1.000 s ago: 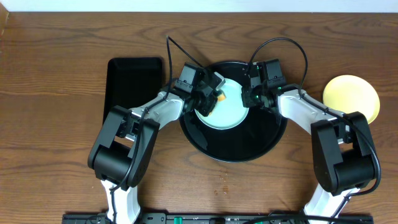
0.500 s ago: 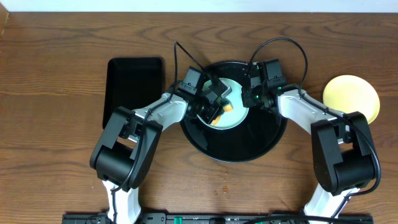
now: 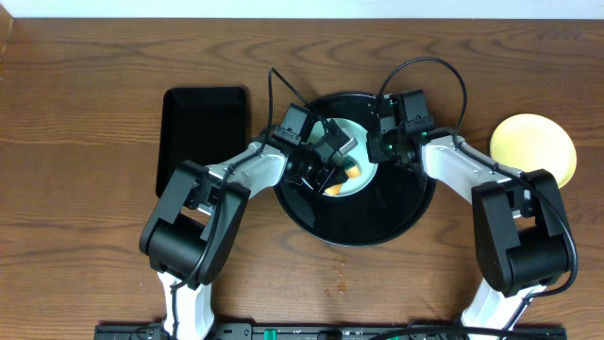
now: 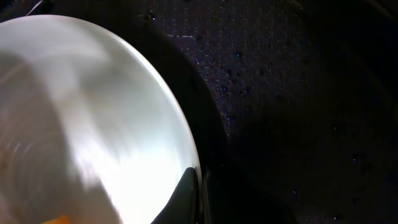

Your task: Clean dirty plates on tray and stack at the side

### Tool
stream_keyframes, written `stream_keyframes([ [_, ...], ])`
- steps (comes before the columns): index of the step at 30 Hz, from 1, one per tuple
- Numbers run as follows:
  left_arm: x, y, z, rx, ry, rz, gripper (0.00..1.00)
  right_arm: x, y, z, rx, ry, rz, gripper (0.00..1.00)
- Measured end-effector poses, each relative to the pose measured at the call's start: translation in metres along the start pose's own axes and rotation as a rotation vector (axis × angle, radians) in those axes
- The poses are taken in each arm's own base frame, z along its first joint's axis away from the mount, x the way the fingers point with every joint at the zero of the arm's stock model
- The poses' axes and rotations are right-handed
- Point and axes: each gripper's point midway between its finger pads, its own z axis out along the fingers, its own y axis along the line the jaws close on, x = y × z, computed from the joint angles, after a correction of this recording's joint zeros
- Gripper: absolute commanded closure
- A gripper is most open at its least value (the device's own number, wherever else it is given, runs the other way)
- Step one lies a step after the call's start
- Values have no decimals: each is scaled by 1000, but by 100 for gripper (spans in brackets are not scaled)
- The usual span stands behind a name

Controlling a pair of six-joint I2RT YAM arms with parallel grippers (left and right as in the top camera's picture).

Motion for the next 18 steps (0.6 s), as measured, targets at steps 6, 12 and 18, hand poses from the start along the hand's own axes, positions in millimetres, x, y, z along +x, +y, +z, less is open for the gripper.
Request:
stream_keyframes([
  [6, -1, 13, 2, -87, 6, 20, 92, 0, 0, 0, 0, 0, 0, 99],
  [12, -13, 31, 0, -199, -26, 59, 92, 0, 0, 0, 0, 1, 1, 96],
  [18, -30, 62, -12, -372, -79, 91, 92, 5, 0, 4, -1, 16, 6, 89],
])
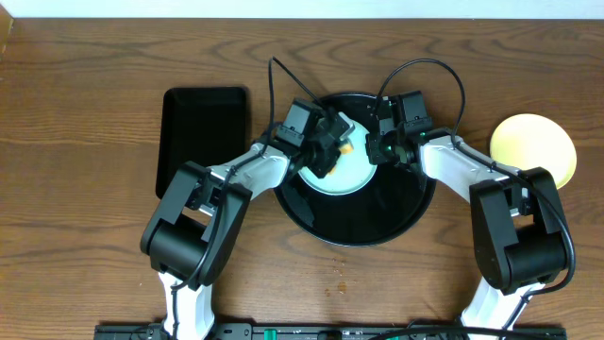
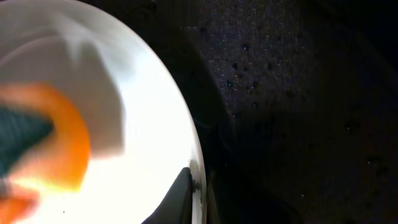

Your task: Clean dirty plates on tray and stack at the side

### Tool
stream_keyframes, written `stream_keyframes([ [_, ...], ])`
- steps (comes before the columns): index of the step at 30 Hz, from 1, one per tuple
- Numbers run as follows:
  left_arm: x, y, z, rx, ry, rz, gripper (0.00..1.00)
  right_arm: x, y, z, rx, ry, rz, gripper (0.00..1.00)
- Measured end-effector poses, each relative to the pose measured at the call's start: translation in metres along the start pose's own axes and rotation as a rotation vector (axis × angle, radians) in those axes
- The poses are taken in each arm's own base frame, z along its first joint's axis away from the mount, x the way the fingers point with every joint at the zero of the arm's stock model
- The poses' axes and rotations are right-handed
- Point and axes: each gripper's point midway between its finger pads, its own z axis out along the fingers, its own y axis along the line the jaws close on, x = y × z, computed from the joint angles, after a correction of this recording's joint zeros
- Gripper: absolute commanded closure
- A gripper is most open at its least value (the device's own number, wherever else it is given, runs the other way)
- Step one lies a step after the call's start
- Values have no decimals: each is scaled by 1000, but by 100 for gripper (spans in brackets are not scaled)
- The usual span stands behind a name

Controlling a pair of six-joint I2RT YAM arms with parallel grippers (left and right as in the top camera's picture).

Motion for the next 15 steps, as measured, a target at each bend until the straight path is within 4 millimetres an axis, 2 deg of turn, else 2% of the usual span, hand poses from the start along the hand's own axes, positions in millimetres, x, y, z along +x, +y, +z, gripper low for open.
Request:
stream_keyframes([
  [4, -6, 22, -7, -83, -21, -18, 92, 0, 1, 0, -3, 1, -1, 67],
  [7, -23, 31, -30, -135, -65, -40, 92, 0, 3, 0, -13, -1, -4, 64],
  [9, -48, 31, -59, -162, -132, -54, 92, 0, 4, 1, -15, 0, -5, 64],
  [10, -63, 30, -79, -176, -176, -61, 92, 0, 4, 0, -16, 0, -4, 67],
  [12, -84, 25, -118, -192, -242, -76, 92, 0, 3, 0, -12, 0, -9, 95],
  [13, -89, 23, -135, -198, -260, -92, 92, 0, 1, 0, 1, 1, -4, 99],
  [15, -89, 22, -165, -212, -263, -132, 92, 0, 1, 0, -6, 1, 2, 99],
])
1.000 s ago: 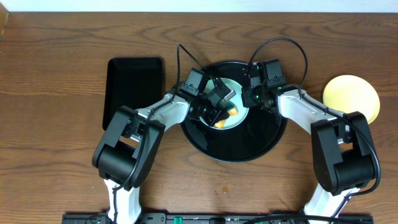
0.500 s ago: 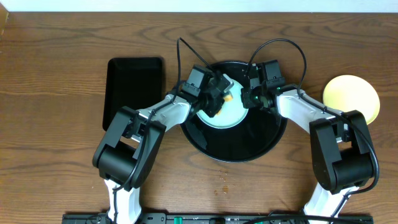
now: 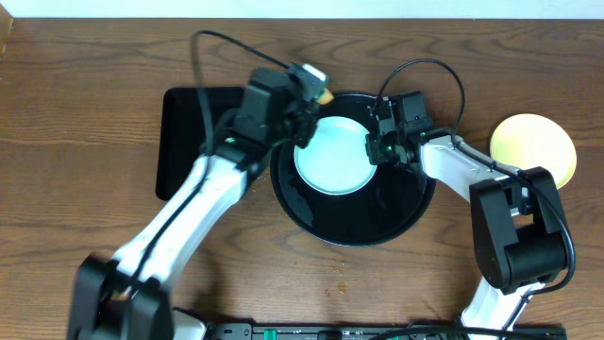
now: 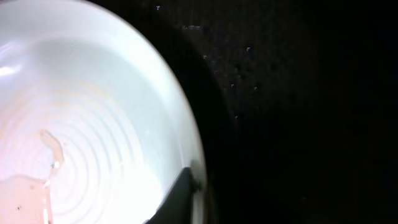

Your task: Clean dirty plates on tray and stack at the side

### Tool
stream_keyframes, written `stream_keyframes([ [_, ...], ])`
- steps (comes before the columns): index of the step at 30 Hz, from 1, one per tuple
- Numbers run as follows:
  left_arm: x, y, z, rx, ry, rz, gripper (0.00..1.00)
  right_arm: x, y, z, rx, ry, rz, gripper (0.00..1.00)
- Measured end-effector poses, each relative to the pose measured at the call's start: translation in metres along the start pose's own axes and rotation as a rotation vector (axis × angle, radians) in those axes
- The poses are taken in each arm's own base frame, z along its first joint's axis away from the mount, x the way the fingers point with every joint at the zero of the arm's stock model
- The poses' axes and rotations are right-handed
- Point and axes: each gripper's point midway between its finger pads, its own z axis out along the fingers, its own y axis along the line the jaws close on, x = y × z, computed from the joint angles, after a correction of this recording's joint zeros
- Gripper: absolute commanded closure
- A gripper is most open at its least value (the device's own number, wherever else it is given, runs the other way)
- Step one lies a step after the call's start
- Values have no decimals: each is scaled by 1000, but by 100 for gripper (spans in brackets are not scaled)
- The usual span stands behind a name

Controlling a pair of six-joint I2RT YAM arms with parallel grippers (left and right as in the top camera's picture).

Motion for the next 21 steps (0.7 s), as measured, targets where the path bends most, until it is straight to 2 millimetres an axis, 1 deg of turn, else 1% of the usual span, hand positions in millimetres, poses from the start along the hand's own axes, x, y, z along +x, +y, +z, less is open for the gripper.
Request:
stream_keyframes([
  [1, 2, 6, -11, -19, 16, -27, 92, -1, 0, 0, -1, -3, 0, 99],
  [3, 17, 21, -24, -66, 81, -94, 92, -3, 0, 0, -2, -10, -2, 99],
  [5, 41, 40, -30, -123, 165, -170, 92, -4, 1, -1, -2, -12, -2, 99],
  [8, 82, 72, -44, -218, 301, -323, 92, -7, 0, -5, 5, -20, -4, 99],
  [10, 103, 97, -58, -293, 354, -439, 92, -13, 0, -12, 19, -41, -17, 99],
  [11, 110, 107, -64, -320, 370, -483, 92, -19, 0, -19, 35, -63, -27, 99],
  [13, 124, 127, -78, -380, 391, -574, 92, -37, -2, -39, 73, -124, -52, 99],
  [15, 134, 148, -90, -433, 386, -644, 92, -57, -3, -69, 129, -203, -84, 99],
  [16, 139, 158, -96, -460, 382, -677, 88, -68, -3, -87, 168, -249, -103, 99],
  [17, 144, 166, -101, -480, 380, -703, 78, -77, -1, -103, 200, -287, -121, 99],
  [18, 149, 172, -105, -496, 380, -724, 78, -85, 2, -118, 232, -325, -142, 99],
  [20, 162, 182, -112, -528, 381, -775, 78, -99, 16, -151, 309, -402, -204, 99],
  [21, 166, 186, -114, -539, 377, -791, 78, -102, 23, -162, 343, -428, -231, 99],
])
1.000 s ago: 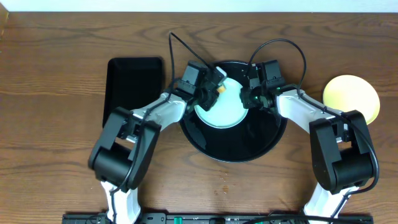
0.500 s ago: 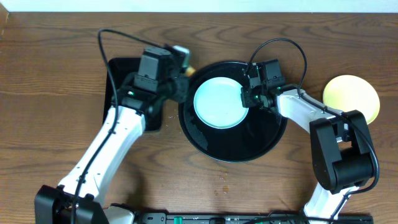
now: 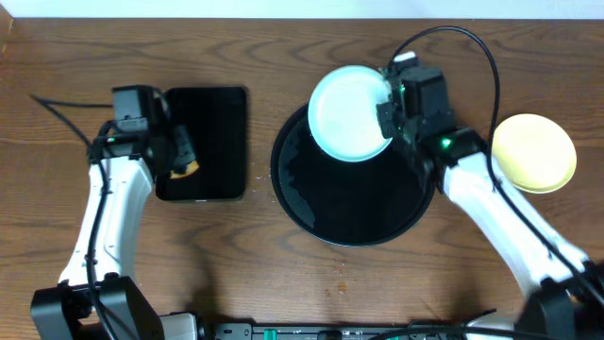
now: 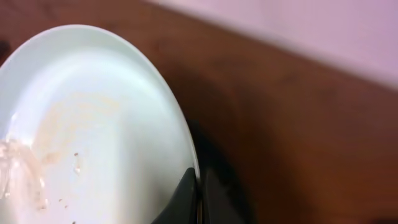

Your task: Clean dirty plates on tray and stack at the side

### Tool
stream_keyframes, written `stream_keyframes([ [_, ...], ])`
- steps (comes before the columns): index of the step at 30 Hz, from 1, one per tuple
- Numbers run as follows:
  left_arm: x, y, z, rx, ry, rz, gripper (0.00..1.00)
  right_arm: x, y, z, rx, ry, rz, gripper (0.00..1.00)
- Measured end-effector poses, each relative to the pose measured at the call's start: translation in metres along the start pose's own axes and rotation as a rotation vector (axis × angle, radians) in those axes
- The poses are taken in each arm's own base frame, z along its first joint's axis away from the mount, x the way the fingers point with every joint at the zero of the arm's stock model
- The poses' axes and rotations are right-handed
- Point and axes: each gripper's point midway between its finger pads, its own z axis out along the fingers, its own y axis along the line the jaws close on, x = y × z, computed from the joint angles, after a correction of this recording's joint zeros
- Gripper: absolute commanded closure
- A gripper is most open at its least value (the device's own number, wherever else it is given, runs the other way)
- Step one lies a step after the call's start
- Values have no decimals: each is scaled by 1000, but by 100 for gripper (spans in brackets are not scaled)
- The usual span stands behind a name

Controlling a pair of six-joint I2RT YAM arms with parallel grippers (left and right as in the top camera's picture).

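Note:
My right gripper (image 3: pixel 388 115) is shut on the right rim of a pale white-blue plate (image 3: pixel 347 113), holding it above the far edge of the round black tray (image 3: pixel 354 203). In the right wrist view the fingers (image 4: pixel 186 196) pinch the plate's (image 4: pixel 93 124) rim, and faint smears show on its left part. My left gripper (image 3: pixel 179 156) is over the left side of the black rectangular tray (image 3: pixel 212 123), shut on an orange sponge (image 3: pixel 186 170).
A yellow plate (image 3: pixel 533 151) lies on the wooden table to the right of the round tray. The rectangular tray lies to the left of the round one. Cables loop from both arms near the table's far edge.
The right gripper has raised the plate off the round tray's floor and shifted it toward the far edge. The left arm has moved with the sponge from the round tray's rim to the rectangular tray.
At first the left gripper pressed the sponge on the plate in the round tray while the right gripper held the rim. Then the sponge was at the plate's far side, then off it at the tray's rim. Now the plate is lifted and the sponge is at the rectangular tray.

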Motion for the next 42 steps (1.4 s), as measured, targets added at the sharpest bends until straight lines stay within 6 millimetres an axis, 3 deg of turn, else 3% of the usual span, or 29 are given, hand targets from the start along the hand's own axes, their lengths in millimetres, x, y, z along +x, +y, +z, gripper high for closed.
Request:
stream_keyframes([
  [4, 5, 13, 8, -14, 1, -61, 78, -23, 11, -31, 168, -82, -144, 99],
  [9, 9, 13, 10, -10, 11, -96, 78, -53, 30, -64, 381, -199, -268, 99],
  [12, 8, 9, 10, 10, 10, -104, 78, -61, 35, -79, 467, -227, -307, 99],
  [24, 8, -12, 9, 132, 21, -115, 78, -56, 22, -87, 590, -188, -332, 99],
  [27, 8, -19, 9, 152, 23, -106, 79, -47, 21, -82, 577, -159, -324, 99],
  [30, 10, -32, 9, 180, 23, -79, 81, -23, 18, -67, 503, -77, -308, 99],
  [32, 11, -43, 8, 201, 23, -56, 91, -1, 14, -51, 414, -1, -249, 99],
  [38, 19, -88, 6, 276, 13, 56, 93, 39, -1, -7, 115, 153, 93, 99],
  [42, 28, -131, 1, 346, -9, 164, 92, 61, -1, 12, -54, 246, 275, 99],
])
